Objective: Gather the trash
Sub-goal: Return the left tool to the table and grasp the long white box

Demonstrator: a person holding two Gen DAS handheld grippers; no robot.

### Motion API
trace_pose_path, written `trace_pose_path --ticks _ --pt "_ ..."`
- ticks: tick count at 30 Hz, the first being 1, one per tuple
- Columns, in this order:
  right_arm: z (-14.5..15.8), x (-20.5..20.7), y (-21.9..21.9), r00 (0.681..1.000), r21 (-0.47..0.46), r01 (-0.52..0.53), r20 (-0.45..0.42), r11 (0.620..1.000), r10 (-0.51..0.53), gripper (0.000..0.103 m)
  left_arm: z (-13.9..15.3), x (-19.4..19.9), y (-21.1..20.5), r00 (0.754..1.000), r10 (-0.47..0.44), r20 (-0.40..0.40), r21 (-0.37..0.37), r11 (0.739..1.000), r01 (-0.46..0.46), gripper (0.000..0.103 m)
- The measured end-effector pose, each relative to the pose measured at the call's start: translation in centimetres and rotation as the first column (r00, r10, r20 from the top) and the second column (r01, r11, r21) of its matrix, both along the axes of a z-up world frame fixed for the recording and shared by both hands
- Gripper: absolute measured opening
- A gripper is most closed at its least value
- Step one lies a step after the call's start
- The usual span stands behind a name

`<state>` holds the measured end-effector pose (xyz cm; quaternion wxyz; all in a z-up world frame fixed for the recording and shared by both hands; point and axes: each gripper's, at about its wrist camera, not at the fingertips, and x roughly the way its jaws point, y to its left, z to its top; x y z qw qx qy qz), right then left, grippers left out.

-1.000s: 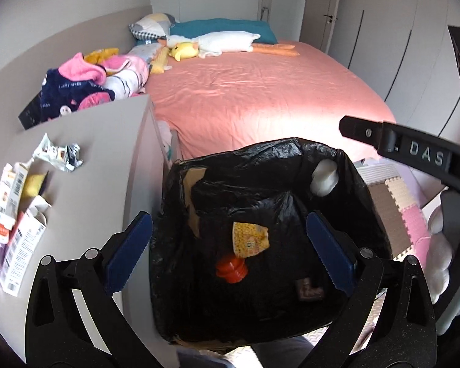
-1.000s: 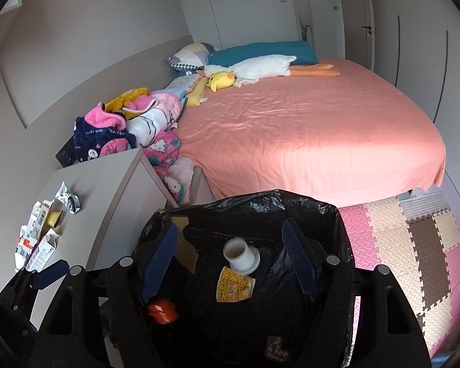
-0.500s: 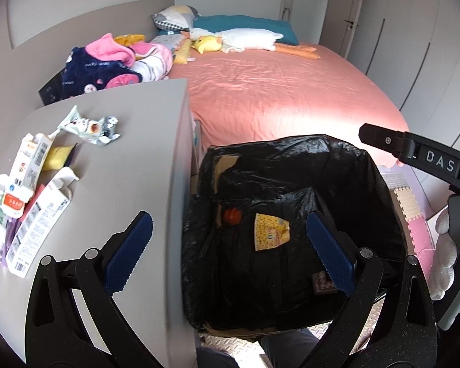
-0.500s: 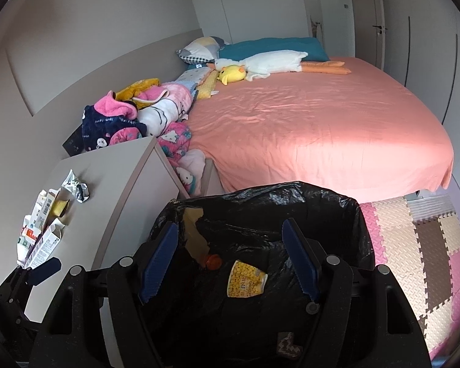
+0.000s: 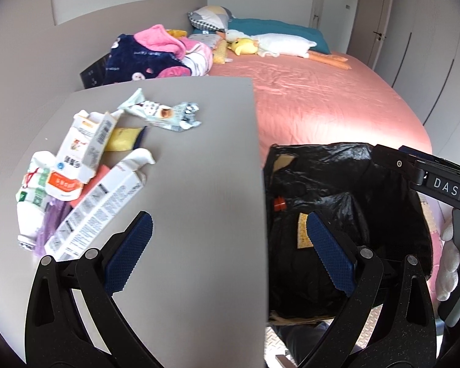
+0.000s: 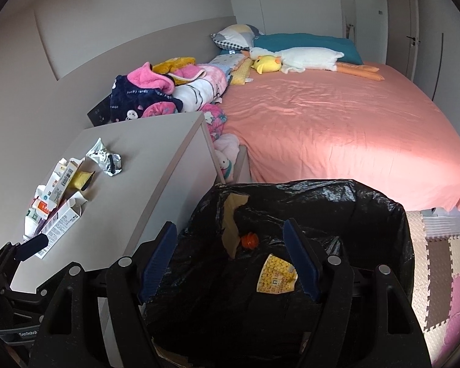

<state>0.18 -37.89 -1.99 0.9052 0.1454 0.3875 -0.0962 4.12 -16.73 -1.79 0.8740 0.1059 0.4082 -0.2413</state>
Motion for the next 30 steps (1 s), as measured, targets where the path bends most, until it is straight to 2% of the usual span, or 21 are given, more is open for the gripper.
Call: trace_pose_path --ticks 11,19,23,26,30 --pt "-1.0 3.3 3.9 0.997 0.007 -0.076 -0.023 0.997 0.077 0.072 -0.4 2.4 3.8 0.999 0.047 0.011 0.032 0.998 -0.047 0.097" --pt "-1.8 4.7 5.1 0.994 0.024 -0.098 -0.037 0.995 0.098 0.072 -1.7 4.7 5.5 0.999 0.043 0.018 0.13 0.99 -0.045 0.097" --pt "-2.3 5.3 5.6 0.993 0.03 -0.109 -0.048 0.994 0.111 0.072 -2.3 5.8 6.4 0.998 0.064 0.007 0.148 0.987 -0.064 0.097" --pt "-2.3 5.6 6.0 0.992 0.029 -0.119 -0.047 0.992 0.12 0.072 -3.1 6.6 6.9 0.997 0.07 -0.023 0.162 0.985 -0.065 0.091" --pt "-2.3 6.0 6.4 0.992 0.033 -0.12 -0.045 0.992 0.121 0.073 -3.4 6.7 6.7 0.999 0.053 0.004 0.216 0.975 -0.053 0.085"
